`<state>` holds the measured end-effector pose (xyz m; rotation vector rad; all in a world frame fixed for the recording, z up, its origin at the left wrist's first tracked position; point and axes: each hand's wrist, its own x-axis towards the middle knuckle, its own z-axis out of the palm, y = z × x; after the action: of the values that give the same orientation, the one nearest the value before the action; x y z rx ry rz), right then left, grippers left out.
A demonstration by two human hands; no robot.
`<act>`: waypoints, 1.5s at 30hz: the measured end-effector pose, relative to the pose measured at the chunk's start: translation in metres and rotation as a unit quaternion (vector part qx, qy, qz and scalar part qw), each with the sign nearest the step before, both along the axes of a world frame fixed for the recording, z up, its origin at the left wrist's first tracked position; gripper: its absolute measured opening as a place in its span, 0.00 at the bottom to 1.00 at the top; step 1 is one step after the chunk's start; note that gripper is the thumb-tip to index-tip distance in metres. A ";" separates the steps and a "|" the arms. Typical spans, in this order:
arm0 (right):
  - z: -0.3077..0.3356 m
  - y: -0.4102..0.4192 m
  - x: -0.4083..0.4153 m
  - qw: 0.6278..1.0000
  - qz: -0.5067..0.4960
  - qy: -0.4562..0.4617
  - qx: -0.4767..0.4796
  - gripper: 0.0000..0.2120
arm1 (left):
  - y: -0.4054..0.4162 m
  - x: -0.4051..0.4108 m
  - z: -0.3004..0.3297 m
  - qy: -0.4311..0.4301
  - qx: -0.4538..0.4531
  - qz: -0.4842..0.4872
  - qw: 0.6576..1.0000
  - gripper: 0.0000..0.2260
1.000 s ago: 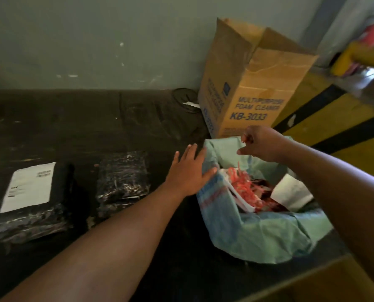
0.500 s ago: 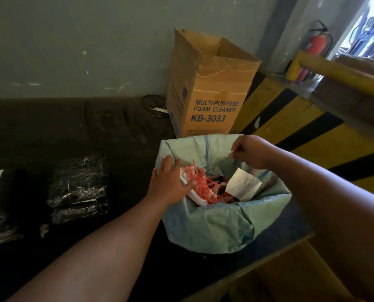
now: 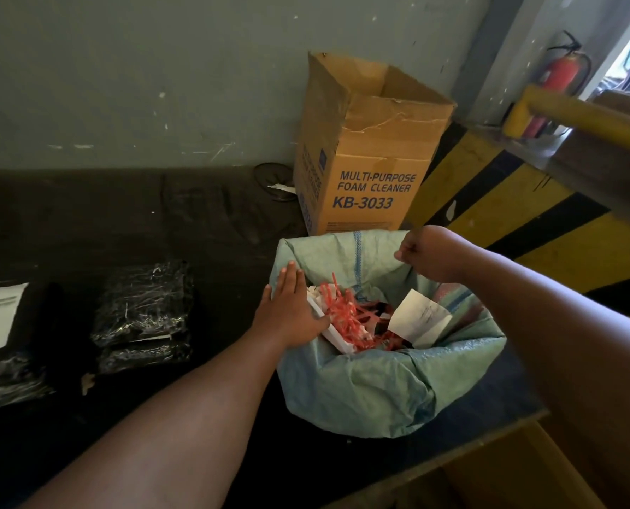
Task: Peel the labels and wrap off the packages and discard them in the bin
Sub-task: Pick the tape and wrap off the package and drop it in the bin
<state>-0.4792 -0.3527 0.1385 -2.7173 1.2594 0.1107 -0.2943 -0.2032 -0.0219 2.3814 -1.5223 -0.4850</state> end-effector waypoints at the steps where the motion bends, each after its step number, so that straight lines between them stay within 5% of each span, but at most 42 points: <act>1: 0.001 0.000 0.000 1.000 0.004 0.009 -0.006 0.15 | 0.000 0.000 -0.001 0.001 0.001 0.000 1.000 0.52; 13: 0.012 -0.004 0.002 0.999 0.019 0.035 -0.023 0.12 | -0.001 0.001 -0.004 -0.003 -0.004 -0.006 1.000 0.52; 17: 0.013 -0.003 0.004 0.999 0.026 0.000 0.018 0.24 | 0.000 0.002 -0.004 0.003 -0.004 -0.010 1.000 0.52; 23: 0.011 -0.005 0.008 0.997 0.026 0.053 -0.058 0.07 | 0.001 0.002 -0.003 0.017 0.000 -0.015 1.000 0.49; 32: 0.011 -0.001 0.015 0.996 0.034 0.052 -0.066 0.09 | 0.003 0.002 0.000 -0.004 0.001 -0.023 1.000 0.47; 40: 0.006 0.000 0.037 0.995 0.053 0.071 -0.042 0.14 | 0.005 0.007 0.016 -0.029 -0.016 -0.037 0.999 0.42; 45: -0.004 0.014 0.094 0.990 0.099 0.085 -0.047 0.27 | 0.021 0.050 0.051 -0.049 -0.087 -0.021 0.995 0.36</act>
<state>-0.3854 -0.3388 0.1345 -2.9628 1.0554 0.3183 -0.2440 -0.1825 0.0287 2.2729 -1.5879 -0.2351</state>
